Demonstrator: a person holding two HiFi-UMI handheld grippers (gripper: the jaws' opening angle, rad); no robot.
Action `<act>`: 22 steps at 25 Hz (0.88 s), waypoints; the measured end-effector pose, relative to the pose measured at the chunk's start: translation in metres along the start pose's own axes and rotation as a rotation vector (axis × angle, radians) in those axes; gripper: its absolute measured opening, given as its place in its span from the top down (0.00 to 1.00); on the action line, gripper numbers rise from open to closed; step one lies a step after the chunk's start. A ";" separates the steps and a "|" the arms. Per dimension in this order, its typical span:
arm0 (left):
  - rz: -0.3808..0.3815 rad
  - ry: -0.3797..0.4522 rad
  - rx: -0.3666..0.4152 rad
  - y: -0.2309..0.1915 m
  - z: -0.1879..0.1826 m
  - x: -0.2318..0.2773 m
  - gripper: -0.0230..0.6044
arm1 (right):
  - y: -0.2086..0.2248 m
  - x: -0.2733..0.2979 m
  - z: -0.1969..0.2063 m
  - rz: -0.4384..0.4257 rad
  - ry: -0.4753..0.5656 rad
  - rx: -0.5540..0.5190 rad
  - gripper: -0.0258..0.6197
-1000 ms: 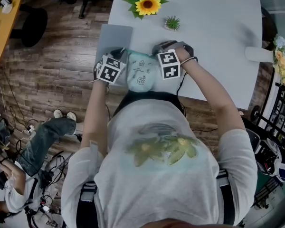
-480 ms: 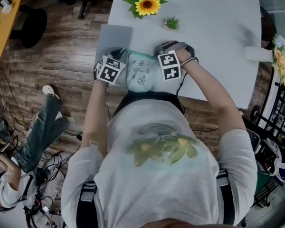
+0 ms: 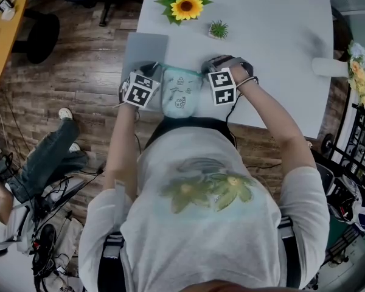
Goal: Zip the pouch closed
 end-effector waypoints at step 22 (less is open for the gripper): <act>-0.051 0.099 -0.279 0.001 -0.025 -0.037 0.82 | 0.015 -0.031 -0.013 0.199 0.139 0.756 0.84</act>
Point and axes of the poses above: the fingertips, and each gripper's own axes: x forward along the fingers, y to its right, z out of its underside, the point moved 3 cm from there along -x, backward along the fingers, and after that the axes turned 6 degrees about z, right-handed, at the moved point
